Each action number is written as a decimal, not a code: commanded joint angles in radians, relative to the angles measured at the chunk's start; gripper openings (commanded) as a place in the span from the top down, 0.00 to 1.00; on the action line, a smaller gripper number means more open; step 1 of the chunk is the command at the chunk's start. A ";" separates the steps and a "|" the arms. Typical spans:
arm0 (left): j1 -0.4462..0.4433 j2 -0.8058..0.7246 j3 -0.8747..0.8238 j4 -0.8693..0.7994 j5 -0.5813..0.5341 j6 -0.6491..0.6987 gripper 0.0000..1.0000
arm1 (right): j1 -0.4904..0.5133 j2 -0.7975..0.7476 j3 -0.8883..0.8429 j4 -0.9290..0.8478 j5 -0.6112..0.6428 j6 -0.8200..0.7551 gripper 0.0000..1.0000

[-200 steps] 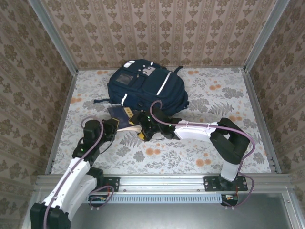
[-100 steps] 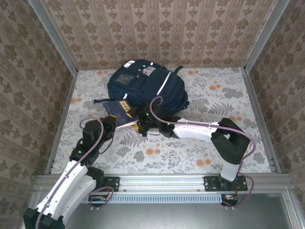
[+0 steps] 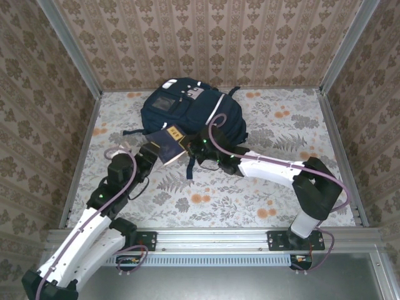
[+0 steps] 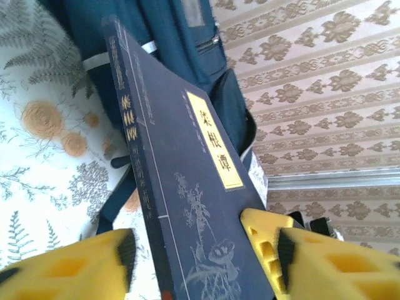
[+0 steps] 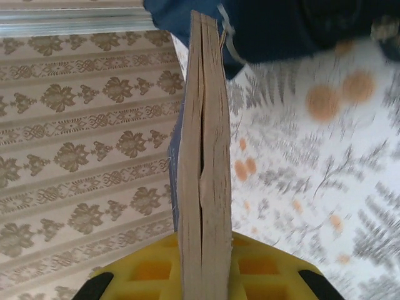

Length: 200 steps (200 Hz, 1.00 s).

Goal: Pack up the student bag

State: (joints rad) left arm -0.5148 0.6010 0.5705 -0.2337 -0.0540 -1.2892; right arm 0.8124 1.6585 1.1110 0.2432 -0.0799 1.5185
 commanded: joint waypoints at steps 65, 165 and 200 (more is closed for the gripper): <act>0.285 0.082 -0.031 0.138 0.468 0.158 0.26 | -0.226 -0.094 -0.129 0.294 -0.675 -0.320 1.00; 0.268 0.215 -0.067 0.453 0.578 0.071 0.68 | -0.256 -0.070 -0.218 0.496 -0.719 -0.159 1.00; 0.266 0.200 -0.081 0.450 0.526 0.054 0.97 | -0.255 -0.057 -0.224 0.536 -0.684 -0.105 0.95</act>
State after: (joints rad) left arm -0.2417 0.8215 0.5091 0.1818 0.4965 -1.2354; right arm 0.5606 1.5970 0.8925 0.6594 -0.7673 1.3457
